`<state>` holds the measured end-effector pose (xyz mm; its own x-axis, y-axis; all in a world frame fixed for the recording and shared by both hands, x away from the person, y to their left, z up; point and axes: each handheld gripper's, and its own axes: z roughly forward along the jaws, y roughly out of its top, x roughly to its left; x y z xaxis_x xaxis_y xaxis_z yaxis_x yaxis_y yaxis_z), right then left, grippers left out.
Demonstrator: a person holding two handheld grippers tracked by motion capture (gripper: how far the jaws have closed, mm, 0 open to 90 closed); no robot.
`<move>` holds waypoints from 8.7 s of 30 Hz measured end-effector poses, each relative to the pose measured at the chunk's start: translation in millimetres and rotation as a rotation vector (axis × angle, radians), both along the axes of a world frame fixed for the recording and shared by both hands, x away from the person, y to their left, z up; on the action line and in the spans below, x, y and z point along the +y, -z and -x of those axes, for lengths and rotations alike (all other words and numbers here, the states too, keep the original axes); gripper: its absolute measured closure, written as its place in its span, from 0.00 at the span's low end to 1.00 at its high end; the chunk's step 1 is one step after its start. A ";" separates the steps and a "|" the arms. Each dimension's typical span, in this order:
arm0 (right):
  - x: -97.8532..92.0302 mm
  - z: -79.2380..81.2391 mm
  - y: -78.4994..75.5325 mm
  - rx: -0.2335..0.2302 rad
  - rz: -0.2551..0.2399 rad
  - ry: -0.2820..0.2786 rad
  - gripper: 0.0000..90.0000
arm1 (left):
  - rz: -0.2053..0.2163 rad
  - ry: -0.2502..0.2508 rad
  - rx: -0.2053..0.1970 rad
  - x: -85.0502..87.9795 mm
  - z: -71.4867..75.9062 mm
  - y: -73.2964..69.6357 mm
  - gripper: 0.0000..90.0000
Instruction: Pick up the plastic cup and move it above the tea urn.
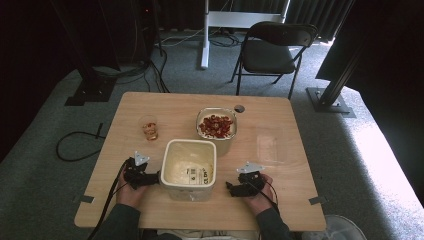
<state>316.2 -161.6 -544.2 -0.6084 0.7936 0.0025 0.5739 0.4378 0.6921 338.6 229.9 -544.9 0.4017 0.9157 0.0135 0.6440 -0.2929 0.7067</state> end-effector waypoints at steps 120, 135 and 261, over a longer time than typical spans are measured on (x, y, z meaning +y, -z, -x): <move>-150.7 -38.0 -100.2 -0.157 -0.076 0.343 0.96 | 0.000 -0.007 -0.002 -0.7 -1.0 0.0 0.16; -146.2 -28.9 -125.6 -0.224 -0.082 0.292 0.96 | 0.000 -0.007 -0.002 -0.7 -1.0 0.0 0.16; -17.2 -20.5 -204.6 -0.145 -0.374 -0.436 0.95 | 0.001 -0.010 0.000 -0.7 -0.3 -0.1 0.16</move>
